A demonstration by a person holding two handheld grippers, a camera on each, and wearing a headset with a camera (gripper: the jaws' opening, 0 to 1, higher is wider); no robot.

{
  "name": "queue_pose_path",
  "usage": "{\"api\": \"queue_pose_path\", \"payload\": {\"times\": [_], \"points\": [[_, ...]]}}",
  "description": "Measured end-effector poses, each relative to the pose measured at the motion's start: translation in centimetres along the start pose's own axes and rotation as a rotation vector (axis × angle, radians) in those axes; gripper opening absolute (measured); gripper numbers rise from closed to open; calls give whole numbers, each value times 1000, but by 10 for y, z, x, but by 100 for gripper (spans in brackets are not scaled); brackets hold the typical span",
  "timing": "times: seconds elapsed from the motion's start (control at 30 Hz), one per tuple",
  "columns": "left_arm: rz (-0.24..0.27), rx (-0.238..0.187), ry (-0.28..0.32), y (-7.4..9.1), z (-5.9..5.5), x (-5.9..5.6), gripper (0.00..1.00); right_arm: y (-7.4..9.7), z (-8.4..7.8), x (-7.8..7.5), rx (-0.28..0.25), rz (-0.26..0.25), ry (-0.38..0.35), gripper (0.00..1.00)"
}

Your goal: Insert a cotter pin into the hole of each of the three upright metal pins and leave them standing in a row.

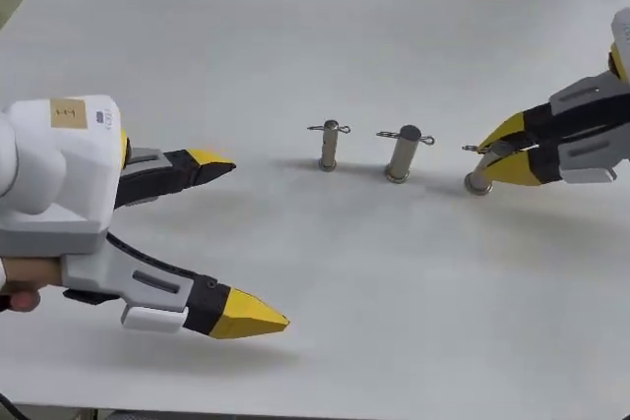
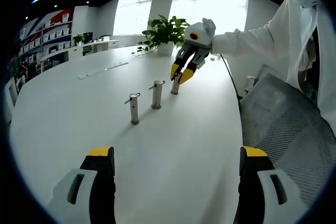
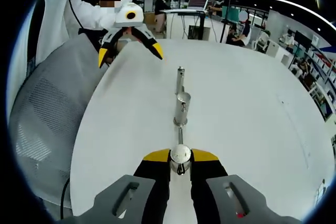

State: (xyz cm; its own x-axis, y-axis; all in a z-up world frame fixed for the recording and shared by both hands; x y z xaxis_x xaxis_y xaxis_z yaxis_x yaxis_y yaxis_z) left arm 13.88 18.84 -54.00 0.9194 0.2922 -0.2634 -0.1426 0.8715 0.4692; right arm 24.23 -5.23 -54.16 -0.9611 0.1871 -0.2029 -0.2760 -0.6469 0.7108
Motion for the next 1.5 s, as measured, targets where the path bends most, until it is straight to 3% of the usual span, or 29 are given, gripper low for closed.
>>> {"api": "queue_pose_path", "payload": {"times": [0.17,0.6,0.7,0.77,0.8,0.87,0.93,1.07,1.17,1.5], "points": [[13,-3,8,0,2,-2,99,-4,-7,-1,0,9,-15,8],[42,-9,23,3,4,-5,98,-1,-2,-5,-52,11,-45,11],[65,-14,25,5,5,-3,99,4,5,-7,-98,-21,-96,27],[82,-25,31,7,7,-2,99,10,10,-7,-117,-50,-125,31],[87,-36,41,7,9,-2,99,13,12,-6,-108,-68,-188,37],[90,-61,61,8,12,-4,98,19,13,-7,-105,-124,-220,57],[99,-78,66,9,15,-5,99,25,15,-1,-111,-135,-241,68],[115,-106,90,11,18,-9,99,38,18,19,-113,-191,-294,73],[125,-100,109,12,16,-10,99,45,17,34,-93,-214,-319,82],[150,-126,169,17,13,-18,99,65,12,75,-128,-297,-571,92]]}}
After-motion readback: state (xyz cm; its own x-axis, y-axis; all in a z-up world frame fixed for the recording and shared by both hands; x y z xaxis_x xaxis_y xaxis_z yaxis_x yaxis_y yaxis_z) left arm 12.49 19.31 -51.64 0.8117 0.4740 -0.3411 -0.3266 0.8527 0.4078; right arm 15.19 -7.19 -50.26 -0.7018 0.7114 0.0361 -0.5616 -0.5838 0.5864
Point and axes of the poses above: the centre of the closed fingertips' face, and the gripper's own axes: y roughly backward along the fingers, x roughly to its left, z roughly out of its top, the point moved 4 cm from there along y, roughly backward along the fingers, and after that the axes turned 10 degrees about -z, right-handed, at the moved point
